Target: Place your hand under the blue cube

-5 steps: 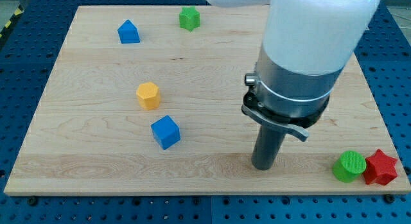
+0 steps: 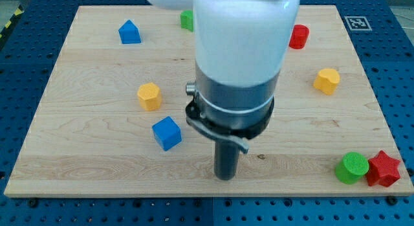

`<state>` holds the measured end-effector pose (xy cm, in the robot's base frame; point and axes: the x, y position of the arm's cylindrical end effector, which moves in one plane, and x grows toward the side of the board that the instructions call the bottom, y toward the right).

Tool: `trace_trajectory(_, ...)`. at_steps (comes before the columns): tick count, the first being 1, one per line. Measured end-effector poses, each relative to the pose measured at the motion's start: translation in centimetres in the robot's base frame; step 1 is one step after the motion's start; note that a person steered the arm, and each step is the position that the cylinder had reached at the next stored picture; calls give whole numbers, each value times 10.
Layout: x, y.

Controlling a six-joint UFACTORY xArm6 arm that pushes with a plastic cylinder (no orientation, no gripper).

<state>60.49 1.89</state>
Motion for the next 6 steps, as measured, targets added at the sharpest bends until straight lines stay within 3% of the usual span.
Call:
trace_trajectory(3,6,-41)
trace_trajectory(6,-8,-137)
